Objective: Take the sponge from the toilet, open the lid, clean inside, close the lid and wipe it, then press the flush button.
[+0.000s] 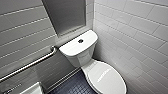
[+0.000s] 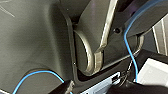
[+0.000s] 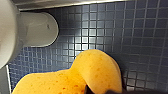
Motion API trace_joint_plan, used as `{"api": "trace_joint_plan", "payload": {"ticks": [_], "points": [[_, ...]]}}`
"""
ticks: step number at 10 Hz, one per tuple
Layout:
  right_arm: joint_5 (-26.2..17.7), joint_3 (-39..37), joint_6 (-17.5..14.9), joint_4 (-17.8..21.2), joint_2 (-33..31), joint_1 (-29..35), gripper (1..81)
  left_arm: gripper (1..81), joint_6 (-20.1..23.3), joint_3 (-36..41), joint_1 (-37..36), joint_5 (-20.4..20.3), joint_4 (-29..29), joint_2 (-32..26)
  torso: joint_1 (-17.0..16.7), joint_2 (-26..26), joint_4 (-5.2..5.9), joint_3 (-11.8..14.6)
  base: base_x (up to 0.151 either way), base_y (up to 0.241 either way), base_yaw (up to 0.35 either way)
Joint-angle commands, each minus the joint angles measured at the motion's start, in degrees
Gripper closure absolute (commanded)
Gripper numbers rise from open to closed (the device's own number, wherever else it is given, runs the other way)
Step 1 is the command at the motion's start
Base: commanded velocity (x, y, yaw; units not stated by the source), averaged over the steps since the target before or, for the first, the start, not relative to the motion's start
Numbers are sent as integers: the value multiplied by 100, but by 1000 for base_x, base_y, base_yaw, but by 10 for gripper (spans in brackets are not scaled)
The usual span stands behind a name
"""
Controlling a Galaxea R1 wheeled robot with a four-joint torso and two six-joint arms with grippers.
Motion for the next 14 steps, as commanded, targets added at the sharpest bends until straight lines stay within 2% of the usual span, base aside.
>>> {"api": "trace_joint_plan", "payload": {"ticks": [1,3,4,5,6,7,11,12,14], "points": [[90,82,-23,-256,-258,-19,811,10,31,100,132,500,47,-7,0,0,-467,0,0,0,0],[90,82,-14,-308,-231,-10,811,10,31,92,141,508,47,-6,0,0,-610,0,0,0,0],[90,90,-23,-343,-231,25,811,10,31,100,132,500,47,-7,0,0,-514,0,0,0,0],[108,143,-14,-563,-249,52,811,10,40,92,133,500,47,-7,0,0,-371,0,0,0,0],[125,257,-5,-835,-284,139,811,10,31,92,141,500,47,2,0,0,-524,2,0,0,0],[99,458,-5,-924,-423,271,811,10,31,92,141,500,47,2,0,-2,-607,2,0,0,0],[-111,1759,-23,-1108,-1416,1210,811,10,31,92,132,500,47,20,0,-2,-618,2,0,0,0],[-514,2005,-23,-1126,-1532,1649,811,10,31,92,132,500,47,20,0,-2,-618,2,0,0,0],[-1743,2112,-14,-1126,-1217,2747,811,10,31,83,132,500,47,20,0,0,-618,2,0,0,0]]}}
